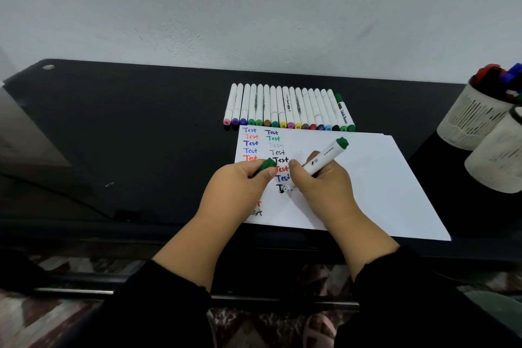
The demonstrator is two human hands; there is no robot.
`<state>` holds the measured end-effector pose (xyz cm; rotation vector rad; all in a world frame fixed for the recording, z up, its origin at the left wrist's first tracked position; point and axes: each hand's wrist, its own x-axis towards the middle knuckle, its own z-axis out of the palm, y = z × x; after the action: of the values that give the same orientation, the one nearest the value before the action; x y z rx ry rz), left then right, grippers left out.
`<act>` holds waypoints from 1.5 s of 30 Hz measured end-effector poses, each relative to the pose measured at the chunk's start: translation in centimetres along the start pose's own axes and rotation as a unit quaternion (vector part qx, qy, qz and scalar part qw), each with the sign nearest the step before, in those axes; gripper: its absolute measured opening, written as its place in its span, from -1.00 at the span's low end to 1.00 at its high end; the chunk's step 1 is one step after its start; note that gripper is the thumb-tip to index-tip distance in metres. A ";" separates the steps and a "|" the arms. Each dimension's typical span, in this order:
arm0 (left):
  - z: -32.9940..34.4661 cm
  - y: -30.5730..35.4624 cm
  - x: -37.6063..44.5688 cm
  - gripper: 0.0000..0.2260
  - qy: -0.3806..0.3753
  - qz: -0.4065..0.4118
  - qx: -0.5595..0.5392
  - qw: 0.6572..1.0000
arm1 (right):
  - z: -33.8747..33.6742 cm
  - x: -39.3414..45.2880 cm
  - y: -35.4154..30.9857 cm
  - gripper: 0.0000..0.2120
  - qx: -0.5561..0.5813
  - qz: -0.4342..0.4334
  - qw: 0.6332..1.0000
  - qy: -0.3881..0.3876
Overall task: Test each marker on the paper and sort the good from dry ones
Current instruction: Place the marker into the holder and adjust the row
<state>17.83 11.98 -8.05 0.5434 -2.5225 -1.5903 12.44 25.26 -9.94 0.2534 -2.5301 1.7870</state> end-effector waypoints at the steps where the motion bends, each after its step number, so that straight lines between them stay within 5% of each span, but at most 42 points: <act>1: 0.0 0.0 0.0 -0.72 0.000 0.000 0.002 1.000 | 0.0 0.0 0.0 -0.62 -0.004 -0.005 1.000 -0.002; 45: -0.2 0.0 0.1 -0.68 -0.014 -0.041 0.043 0.998 | -0.4 -0.4 -0.4 -0.61 -0.043 0.005 0.999 0.005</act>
<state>17.82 11.78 -7.92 0.6475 -2.6323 -1.5309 12.86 25.52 -9.52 0.2287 -2.5986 1.6733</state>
